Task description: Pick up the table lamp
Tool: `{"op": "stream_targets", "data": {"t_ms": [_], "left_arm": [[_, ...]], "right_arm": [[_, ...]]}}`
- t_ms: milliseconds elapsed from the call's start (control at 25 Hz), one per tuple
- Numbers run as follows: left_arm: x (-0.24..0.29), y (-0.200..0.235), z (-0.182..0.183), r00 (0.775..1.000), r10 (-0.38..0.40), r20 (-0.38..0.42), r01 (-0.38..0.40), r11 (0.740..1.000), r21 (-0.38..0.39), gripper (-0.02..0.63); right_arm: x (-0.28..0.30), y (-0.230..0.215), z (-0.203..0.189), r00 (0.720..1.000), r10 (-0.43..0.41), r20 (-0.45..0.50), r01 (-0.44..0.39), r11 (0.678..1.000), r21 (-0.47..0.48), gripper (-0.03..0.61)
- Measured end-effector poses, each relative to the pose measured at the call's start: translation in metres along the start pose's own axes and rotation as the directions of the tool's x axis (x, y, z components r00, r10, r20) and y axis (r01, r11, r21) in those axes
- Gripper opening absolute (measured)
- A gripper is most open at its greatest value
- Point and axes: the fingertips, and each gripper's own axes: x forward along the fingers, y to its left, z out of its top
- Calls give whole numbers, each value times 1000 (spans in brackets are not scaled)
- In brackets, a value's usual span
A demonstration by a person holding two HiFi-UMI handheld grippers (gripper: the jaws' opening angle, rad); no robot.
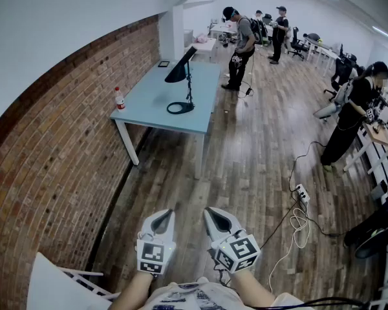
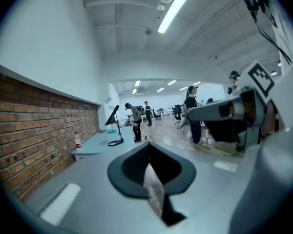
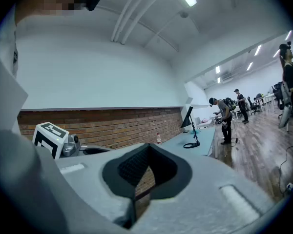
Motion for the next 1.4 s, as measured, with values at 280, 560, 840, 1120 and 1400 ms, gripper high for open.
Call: {"op": "stream_targets", "data": {"t_ms": [280, 560, 840, 1120, 1400], "left_arm": [[1, -3, -1, 1000, -11, 0, 11, 1000, -7, -8], [10, -13, -1, 1000, -16, -4, 16, 1000, -11, -8], [22, -34, -4, 1000, -4, -8, 4, 1000, -24, -9], [43, -39, -10, 999, -10, -31, 9, 1000, -24, -8], [97, 4, -19, 999, -30, -33, 29, 999, -34, -8]], "right_arm": [[3, 2, 1, 1000, 2, 6, -2, 1000, 6, -3], [-1, -14, 2, 1000, -8, 11, 8, 1000, 27, -3], [-15, -34, -8, 1000, 16, -15, -15, 999, 38, -2], [-11, -55, -21, 999, 26, -35, -24, 998, 60, -2], [49, -81, -33, 998, 15, -68, -10, 997, 72, -2]]}}
